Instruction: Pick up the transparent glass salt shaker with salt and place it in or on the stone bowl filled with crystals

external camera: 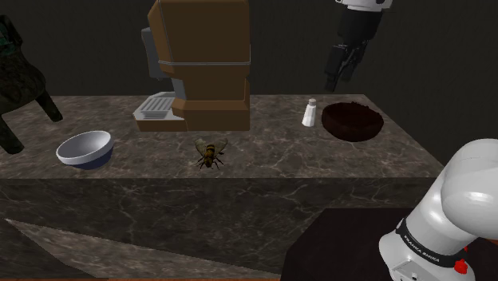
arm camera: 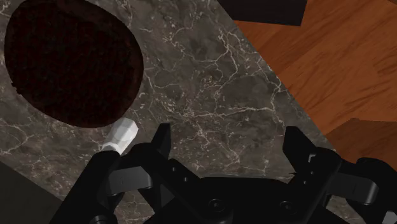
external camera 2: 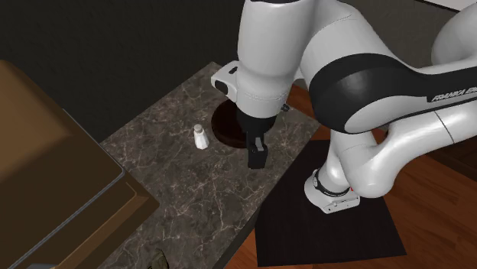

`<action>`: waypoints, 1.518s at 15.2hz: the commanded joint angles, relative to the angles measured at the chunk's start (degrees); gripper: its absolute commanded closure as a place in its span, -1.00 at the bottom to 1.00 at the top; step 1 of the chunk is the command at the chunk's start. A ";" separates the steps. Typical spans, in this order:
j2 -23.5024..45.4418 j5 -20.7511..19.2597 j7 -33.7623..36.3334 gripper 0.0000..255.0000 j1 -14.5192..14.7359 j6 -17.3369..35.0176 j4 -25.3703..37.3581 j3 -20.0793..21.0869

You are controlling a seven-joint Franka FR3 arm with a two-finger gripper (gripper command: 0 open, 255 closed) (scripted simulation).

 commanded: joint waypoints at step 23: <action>34.36 0.23 -21.99 -1.00 -4.61 18.72 10.53 -17.79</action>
